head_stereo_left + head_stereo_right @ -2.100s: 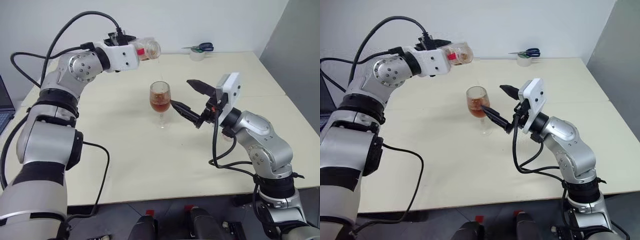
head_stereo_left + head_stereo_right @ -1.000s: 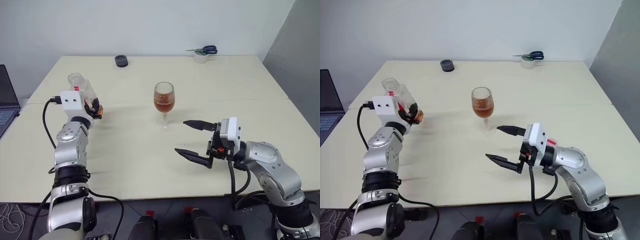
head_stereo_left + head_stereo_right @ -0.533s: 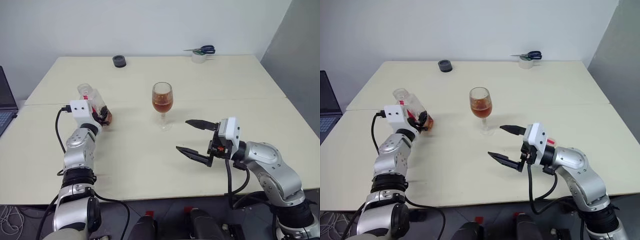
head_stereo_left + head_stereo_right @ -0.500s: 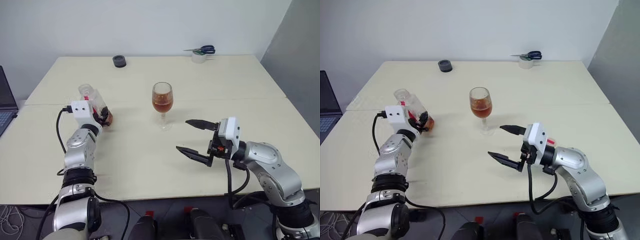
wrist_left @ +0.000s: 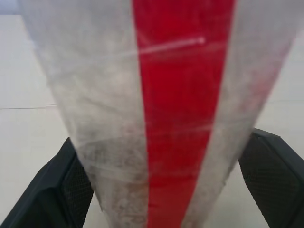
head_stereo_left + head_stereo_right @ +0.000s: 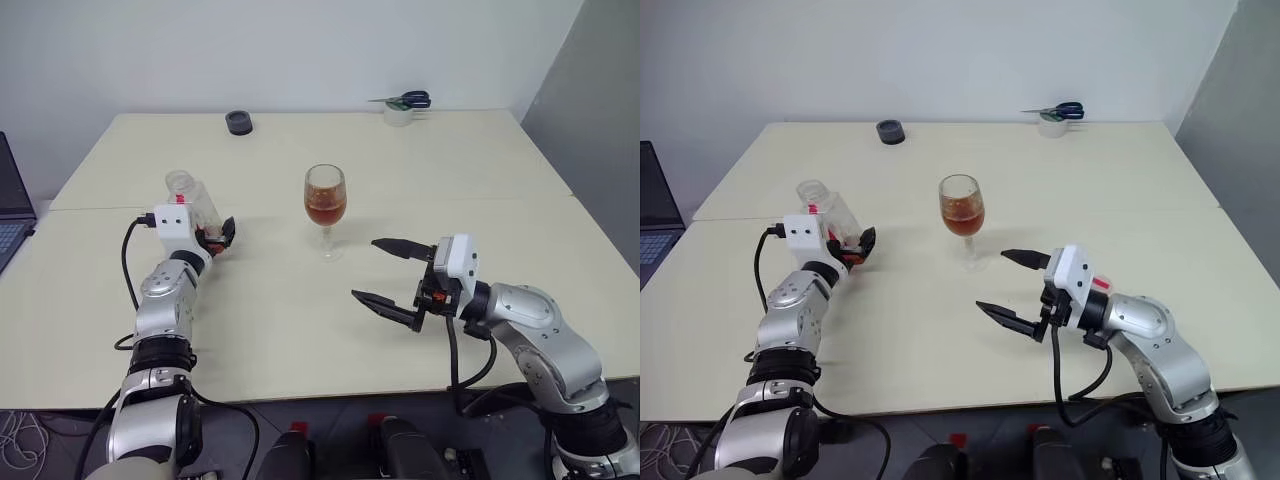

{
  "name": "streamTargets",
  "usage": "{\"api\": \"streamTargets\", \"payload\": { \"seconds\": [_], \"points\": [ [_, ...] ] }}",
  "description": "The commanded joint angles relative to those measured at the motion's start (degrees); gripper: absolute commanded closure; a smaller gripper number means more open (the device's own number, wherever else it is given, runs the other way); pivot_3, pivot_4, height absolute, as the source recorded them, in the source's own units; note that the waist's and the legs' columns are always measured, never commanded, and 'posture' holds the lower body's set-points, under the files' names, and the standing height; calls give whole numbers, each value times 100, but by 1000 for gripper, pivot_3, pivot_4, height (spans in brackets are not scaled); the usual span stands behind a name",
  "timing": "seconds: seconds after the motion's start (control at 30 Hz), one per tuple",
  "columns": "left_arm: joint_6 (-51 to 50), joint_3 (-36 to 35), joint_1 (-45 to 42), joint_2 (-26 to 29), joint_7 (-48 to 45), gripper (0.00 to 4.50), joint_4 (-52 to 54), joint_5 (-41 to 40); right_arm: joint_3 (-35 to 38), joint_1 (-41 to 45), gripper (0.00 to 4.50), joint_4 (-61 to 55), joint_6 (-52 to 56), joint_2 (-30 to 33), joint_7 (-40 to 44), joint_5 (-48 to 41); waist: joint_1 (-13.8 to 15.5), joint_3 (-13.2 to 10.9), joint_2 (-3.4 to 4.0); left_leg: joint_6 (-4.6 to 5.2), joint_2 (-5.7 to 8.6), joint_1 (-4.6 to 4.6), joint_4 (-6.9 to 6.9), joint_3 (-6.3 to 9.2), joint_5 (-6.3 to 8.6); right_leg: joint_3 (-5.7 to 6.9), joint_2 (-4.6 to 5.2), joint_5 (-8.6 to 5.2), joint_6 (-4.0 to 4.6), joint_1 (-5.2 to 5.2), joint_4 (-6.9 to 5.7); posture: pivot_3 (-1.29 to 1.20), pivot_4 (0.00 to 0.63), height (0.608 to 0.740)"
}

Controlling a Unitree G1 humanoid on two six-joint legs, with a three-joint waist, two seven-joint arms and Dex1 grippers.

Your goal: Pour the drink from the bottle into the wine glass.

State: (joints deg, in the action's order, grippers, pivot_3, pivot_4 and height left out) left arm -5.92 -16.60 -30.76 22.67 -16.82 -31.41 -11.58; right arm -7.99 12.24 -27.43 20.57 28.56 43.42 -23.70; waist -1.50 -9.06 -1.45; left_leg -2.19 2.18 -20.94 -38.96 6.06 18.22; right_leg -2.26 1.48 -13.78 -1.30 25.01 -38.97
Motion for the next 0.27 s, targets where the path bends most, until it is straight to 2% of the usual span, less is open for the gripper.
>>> {"api": "streamTargets", "payload": {
  "seconds": [0.03, 0.13, 0.27],
  "points": [
    [-233, -54, 315, -13, 110, 39, 667, -97, -1, -246, 0, -328, 27, 3, -248, 166, 0, 0, 0, 0, 0, 0, 0, -1, 0, 0, 0, 0, 0, 0, 0, 0, 150, 740],
    [-664, -89, 877, -63, 205, 39, 1499, -194, 10, -636, 0, -420, 175, 33, -723, 567, 1, 0, 0, 0, -2, 1, 2, 0, 0, -5, 0, 0, 0, 0, 1, 0, 150, 740],
    [-1477, -44, 1932, -120, 328, 39, 3067, -346, 578, -972, 0, -507, 1085, -648, -2138, 646, -10, 2, 1, -1, -8, 2, 3, 2, 1, -20, 0, 0, 0, -1, -1, 0, 150, 740]
  ]
}}
